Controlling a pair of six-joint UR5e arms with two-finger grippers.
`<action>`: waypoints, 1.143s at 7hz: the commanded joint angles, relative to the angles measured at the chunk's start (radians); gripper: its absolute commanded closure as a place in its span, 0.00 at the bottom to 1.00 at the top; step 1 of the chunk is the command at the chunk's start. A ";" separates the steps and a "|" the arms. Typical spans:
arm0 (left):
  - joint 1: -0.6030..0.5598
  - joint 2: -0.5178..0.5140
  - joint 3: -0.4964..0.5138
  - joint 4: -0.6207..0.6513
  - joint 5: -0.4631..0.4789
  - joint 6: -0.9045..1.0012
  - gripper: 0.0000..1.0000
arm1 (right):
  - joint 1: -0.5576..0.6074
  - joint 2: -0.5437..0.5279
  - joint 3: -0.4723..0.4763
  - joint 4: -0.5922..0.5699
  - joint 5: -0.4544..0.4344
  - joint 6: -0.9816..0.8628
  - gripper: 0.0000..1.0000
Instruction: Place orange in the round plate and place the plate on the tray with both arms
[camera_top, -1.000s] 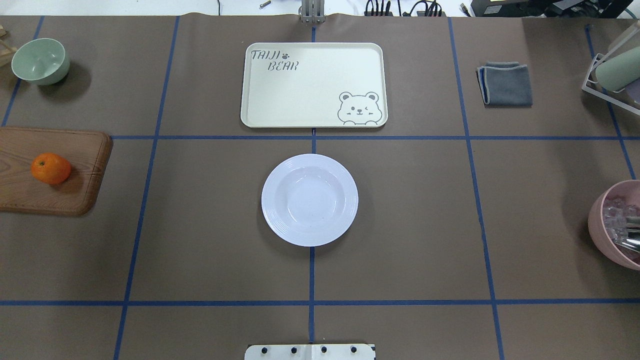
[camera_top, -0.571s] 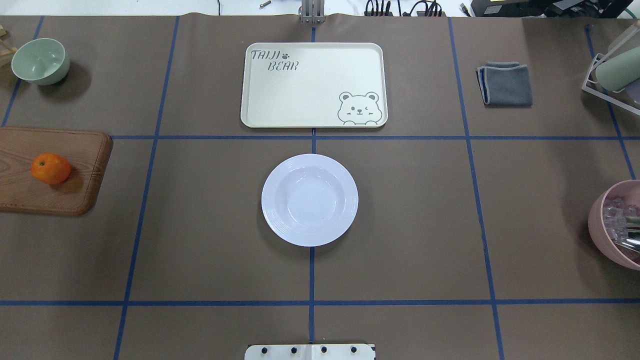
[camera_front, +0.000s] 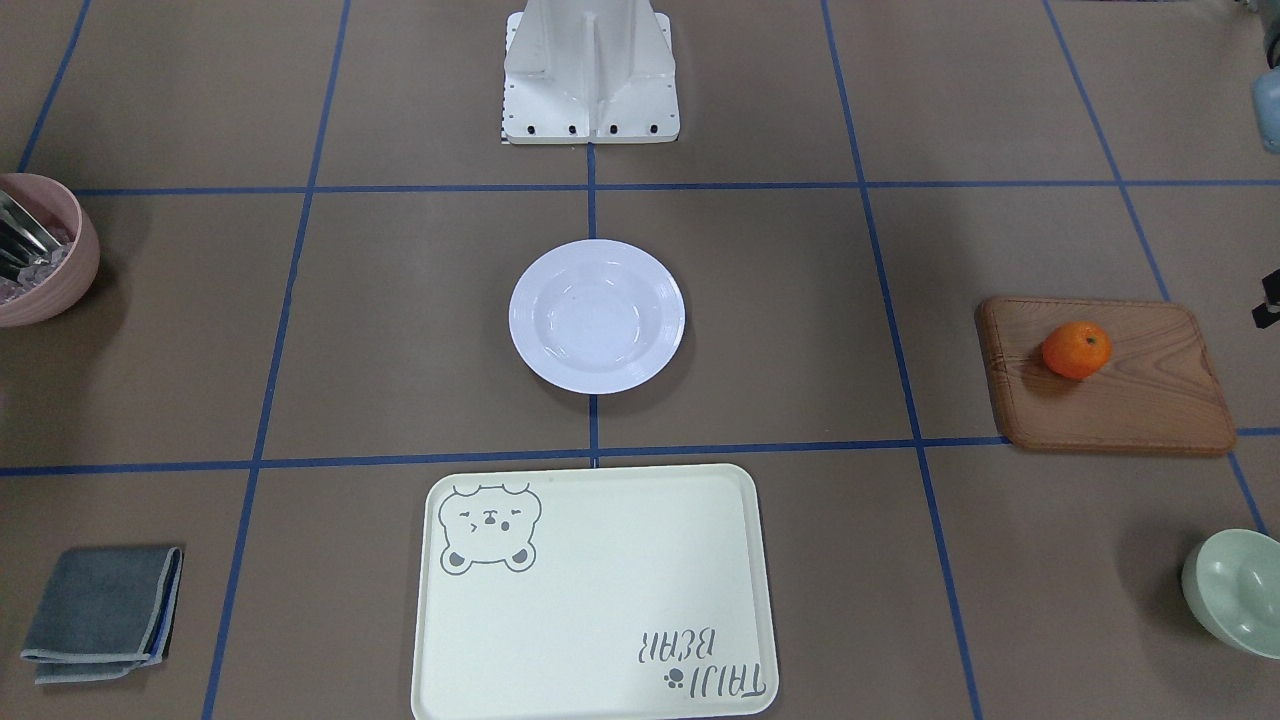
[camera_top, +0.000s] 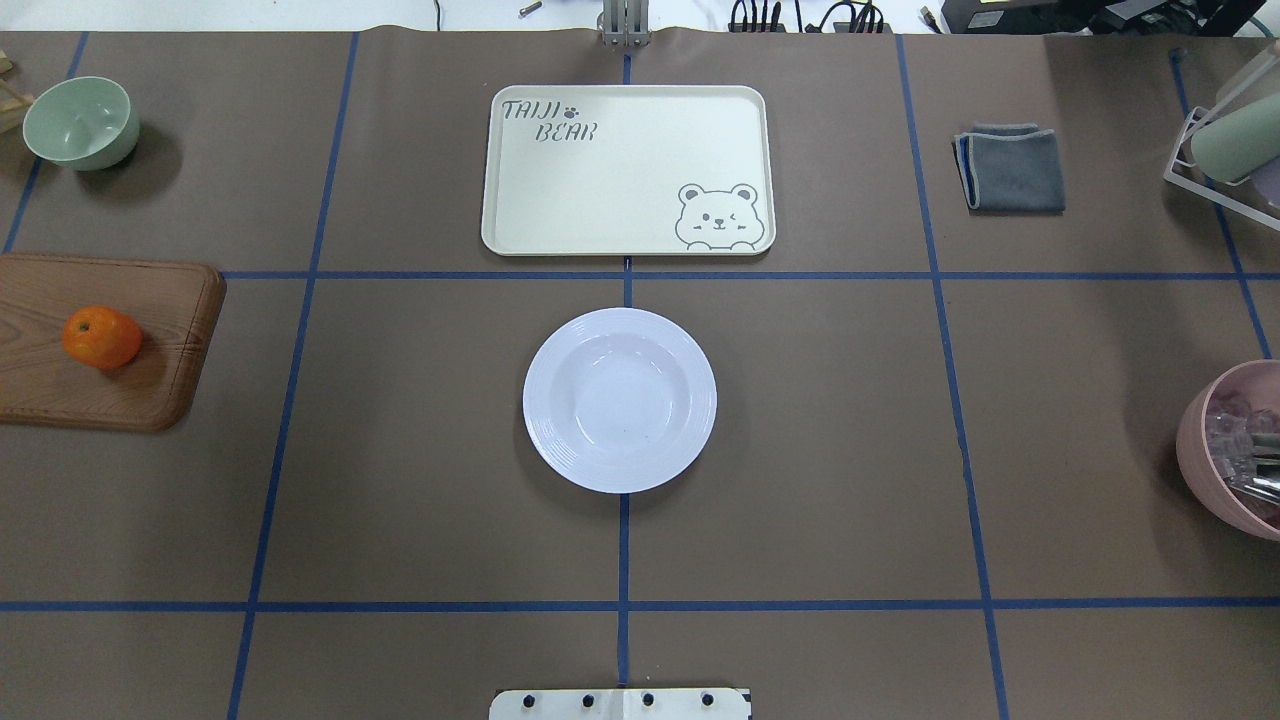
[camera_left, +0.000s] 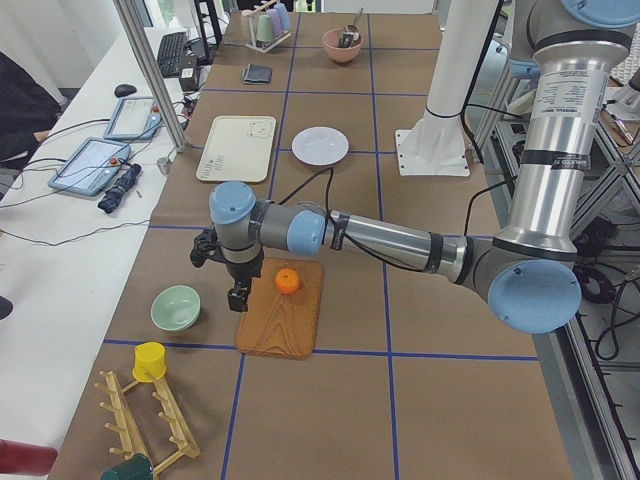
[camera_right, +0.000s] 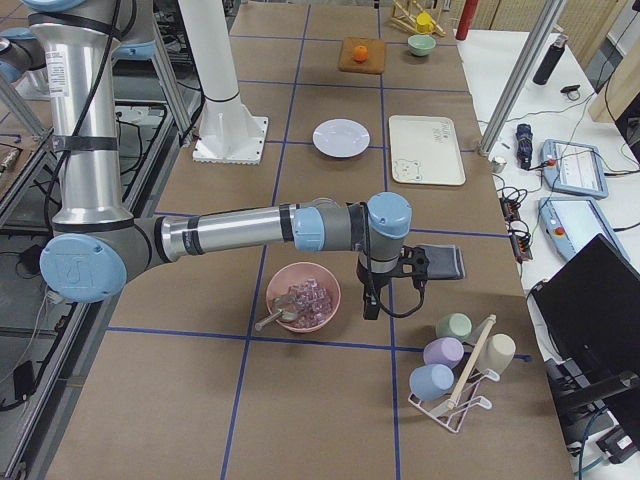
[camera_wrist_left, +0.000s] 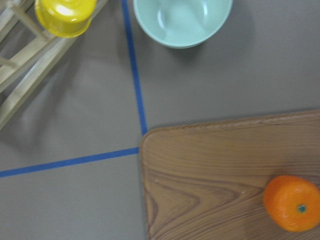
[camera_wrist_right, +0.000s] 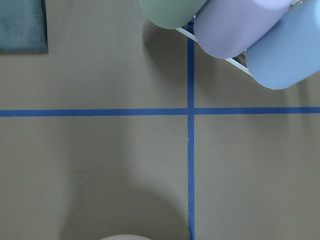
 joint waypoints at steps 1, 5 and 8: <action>0.145 -0.001 0.011 -0.168 0.007 -0.327 0.01 | -0.001 0.000 -0.003 0.003 -0.001 0.002 0.00; 0.236 0.005 0.069 -0.227 0.006 -0.335 0.01 | -0.001 0.003 -0.004 0.001 0.005 0.005 0.00; 0.256 0.005 0.106 -0.230 0.007 -0.329 0.01 | -0.001 0.003 -0.004 0.001 0.006 0.005 0.00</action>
